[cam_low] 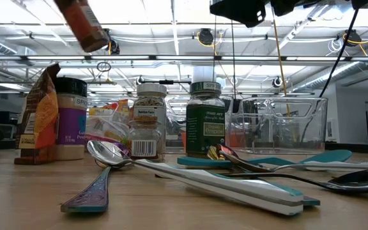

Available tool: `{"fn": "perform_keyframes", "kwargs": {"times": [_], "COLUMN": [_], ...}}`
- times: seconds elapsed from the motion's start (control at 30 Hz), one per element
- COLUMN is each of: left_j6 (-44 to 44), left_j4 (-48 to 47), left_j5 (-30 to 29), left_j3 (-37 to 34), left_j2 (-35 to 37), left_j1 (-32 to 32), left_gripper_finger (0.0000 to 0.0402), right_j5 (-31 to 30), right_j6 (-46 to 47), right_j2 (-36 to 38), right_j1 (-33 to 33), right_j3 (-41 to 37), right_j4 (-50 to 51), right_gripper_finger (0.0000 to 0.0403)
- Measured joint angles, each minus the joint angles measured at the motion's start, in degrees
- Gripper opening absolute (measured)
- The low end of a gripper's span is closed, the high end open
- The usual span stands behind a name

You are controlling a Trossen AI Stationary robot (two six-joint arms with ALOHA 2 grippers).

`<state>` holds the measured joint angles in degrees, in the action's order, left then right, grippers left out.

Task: Pick & Place Food Item
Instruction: Put the left black seasoning bottle into the middle transparent bin

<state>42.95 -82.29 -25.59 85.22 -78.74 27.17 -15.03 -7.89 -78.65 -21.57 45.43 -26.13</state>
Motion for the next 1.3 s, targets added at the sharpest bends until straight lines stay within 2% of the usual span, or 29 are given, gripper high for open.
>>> {"fn": "perform_keyframes", "kwargs": {"times": [0.13,0.27,0.4,0.6,0.77,0.93,1.3], "left_j6": [-6.3,-17.5,-27.3,-35.4,-37.3,-37.8,-39.9], "left_j4": [6.5,16.4,24.2,31.4,34.9,35.6,39.2], "left_j5": [0.1,3.0,6.1,6.1,6.4,7.2,10.5], "left_j3": [0.2,0.1,0.1,0.5,1.4,1.4,1.4], "left_j2": [-0.7,-4.3,-8.7,-13.7,-14.0,-13.8,-14.0], "left_j1": [-4.4,-7.3,-8.2,-8.5,-9.0,-10.1,-11.4], "left_gripper_finger": [0.0208,0.0208,0.0208,0.0208,0.0208,0.0208,0.0208], "right_j5": [-0.1,-0.1,-0.1,0.1,0.8,6.0,5.9], "right_j6": [-1.0,1.2,1.1,1.2,1.0,1.2,3.2], "right_j2": [0.0,0.0,0.0,-1.9,-6.5,-10.1,-12.9], "right_j1": [1.3,2.6,3.5,4.8,5.9,7.5,10.4], "right_j3": [0.0,0.0,0.0,0.0,-0.1,0.0,1.1], "right_j4": [-1.5,-1.5,-1.4,-2.1,-5.8,-11.1,-12.6], "right_gripper_finger": [0.0325,0.0325,0.0325,0.0325,0.0325,0.0325,0.0318]}}
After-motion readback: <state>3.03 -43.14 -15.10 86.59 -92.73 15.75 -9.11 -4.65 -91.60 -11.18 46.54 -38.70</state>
